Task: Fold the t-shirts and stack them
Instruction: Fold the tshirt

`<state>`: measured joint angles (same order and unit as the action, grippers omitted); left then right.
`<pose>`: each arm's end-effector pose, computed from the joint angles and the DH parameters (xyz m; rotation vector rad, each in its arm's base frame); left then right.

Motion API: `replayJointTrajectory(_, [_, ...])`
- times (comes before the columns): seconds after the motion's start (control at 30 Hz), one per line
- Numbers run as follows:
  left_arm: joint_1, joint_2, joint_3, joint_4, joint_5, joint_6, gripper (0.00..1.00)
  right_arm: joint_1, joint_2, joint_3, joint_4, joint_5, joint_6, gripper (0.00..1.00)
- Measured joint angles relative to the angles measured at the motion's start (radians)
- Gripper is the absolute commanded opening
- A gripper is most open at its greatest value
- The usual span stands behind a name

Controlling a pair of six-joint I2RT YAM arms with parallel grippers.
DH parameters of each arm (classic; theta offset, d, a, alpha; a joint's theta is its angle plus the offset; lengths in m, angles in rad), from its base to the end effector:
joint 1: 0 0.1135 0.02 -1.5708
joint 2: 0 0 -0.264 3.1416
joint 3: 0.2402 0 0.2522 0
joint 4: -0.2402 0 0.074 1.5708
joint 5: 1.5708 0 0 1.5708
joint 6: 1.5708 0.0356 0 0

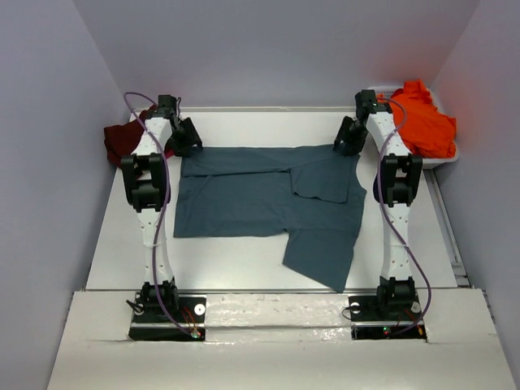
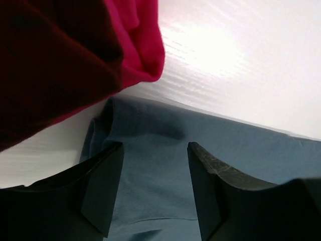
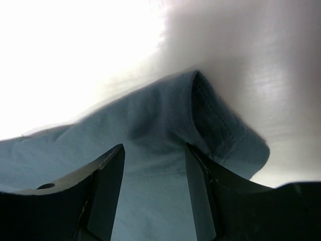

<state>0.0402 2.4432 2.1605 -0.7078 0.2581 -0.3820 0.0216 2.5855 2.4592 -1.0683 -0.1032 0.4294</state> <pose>0.5335 0.0124 0.1819 -0.4421 2.5395 -0.4602 0.5348 0.0152 0.1798 0.5374 2.7342 0.2588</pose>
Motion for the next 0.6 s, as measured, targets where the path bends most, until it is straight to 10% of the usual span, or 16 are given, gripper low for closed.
replayJointTrajectory(0.27, [-0.037, -0.120, -0.122, 0.115, -0.069, 0.035, 0.78, -0.021, -0.141, -0.185, 0.112, -0.025, -0.006, 0.72])
replayJointTrajectory(0.6, [-0.087, -0.640, -0.402, 0.216, -0.153, 0.027, 0.78, -0.035, -0.601, -0.446, 0.135, -0.072, 0.014, 0.74])
